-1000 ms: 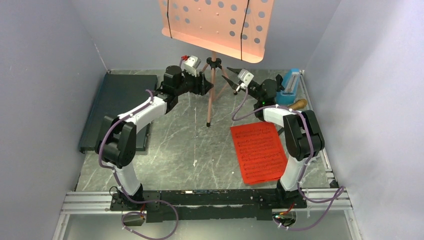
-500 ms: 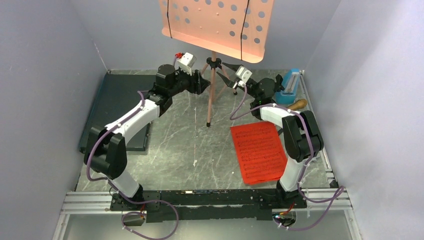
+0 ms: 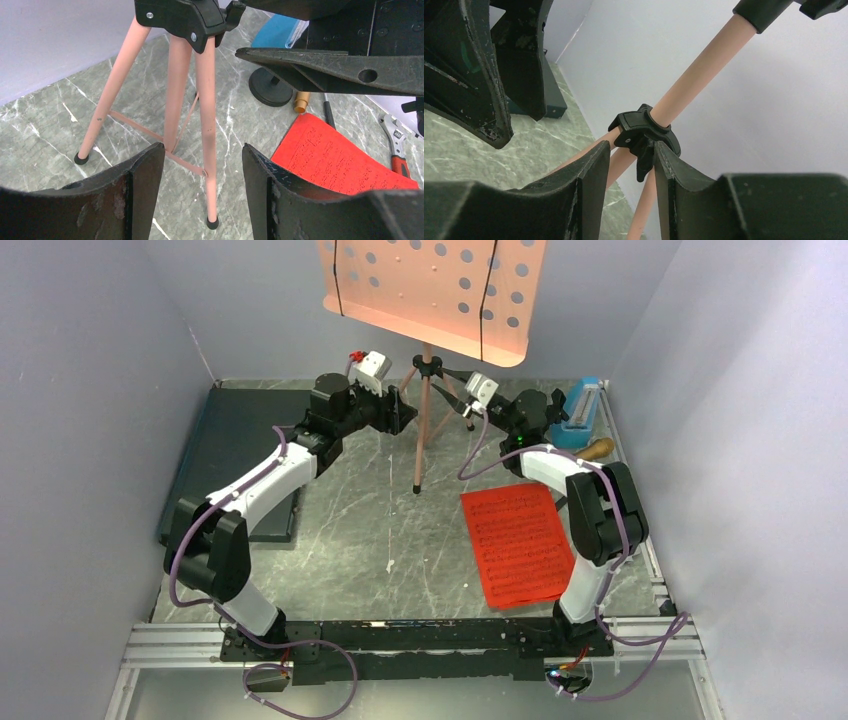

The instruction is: Pack up the instrument practice props

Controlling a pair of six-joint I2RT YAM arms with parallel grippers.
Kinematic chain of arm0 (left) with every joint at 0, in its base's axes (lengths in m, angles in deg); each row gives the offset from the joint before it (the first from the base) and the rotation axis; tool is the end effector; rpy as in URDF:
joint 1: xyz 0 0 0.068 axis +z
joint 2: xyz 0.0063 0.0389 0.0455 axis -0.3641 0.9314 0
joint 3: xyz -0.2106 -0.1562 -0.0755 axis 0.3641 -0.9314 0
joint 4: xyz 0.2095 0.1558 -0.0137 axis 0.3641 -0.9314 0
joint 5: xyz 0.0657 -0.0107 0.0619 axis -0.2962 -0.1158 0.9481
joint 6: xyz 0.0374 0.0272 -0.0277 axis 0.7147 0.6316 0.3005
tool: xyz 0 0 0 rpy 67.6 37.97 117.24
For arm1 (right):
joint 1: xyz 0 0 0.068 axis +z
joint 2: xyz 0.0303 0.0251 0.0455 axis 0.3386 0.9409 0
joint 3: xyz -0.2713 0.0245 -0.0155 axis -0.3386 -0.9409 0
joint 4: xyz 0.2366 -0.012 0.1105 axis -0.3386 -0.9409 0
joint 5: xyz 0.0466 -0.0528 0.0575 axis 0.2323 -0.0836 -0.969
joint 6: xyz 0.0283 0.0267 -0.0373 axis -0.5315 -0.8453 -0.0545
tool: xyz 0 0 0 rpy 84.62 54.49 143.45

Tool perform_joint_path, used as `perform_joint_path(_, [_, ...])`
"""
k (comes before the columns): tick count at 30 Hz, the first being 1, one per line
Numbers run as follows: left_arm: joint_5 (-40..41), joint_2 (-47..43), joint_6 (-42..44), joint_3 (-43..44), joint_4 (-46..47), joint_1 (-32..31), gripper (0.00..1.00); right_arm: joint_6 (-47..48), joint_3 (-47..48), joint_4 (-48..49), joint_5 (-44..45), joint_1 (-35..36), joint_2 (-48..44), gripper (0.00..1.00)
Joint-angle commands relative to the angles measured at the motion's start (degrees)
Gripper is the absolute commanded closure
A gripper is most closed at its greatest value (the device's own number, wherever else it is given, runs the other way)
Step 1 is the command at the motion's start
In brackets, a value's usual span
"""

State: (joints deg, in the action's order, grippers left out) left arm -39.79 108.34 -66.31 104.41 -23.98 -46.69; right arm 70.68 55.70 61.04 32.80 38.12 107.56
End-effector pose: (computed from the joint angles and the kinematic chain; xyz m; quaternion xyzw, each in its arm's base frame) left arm 0.3419 -0.1756 0.3290 0.2137 0.7283 -0.3244 0.5645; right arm 0.3746 0.1503 0.2990 -0.4697 0.3703 0.1871 0.7792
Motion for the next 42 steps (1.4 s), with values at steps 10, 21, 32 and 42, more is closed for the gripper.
perform_joint_path(10, [0.6,-2.5,0.1,-0.7,1.3,-0.3,0.36,21.1,3.0,-19.8,-0.5,2.4,-5.5,0.64])
perform_joint_path(21, [0.5,-2.1,-0.5,-0.7,1.8,-0.3,0.36,27.2,1.3,-28.4,7.8,2.4,-6.6,0.67])
perform_joint_path(32, [0.4,-0.3,-1.3,-0.4,4.8,-0.3,0.36,-9.5,-6.2,-1.5,9.9,1.5,-8.3,0.60])
perform_joint_path(42, [2.1,2.9,-0.6,2.7,14.3,-0.3,0.32,-29.4,-9.0,18.7,13.4,1.7,-2.3,0.55])
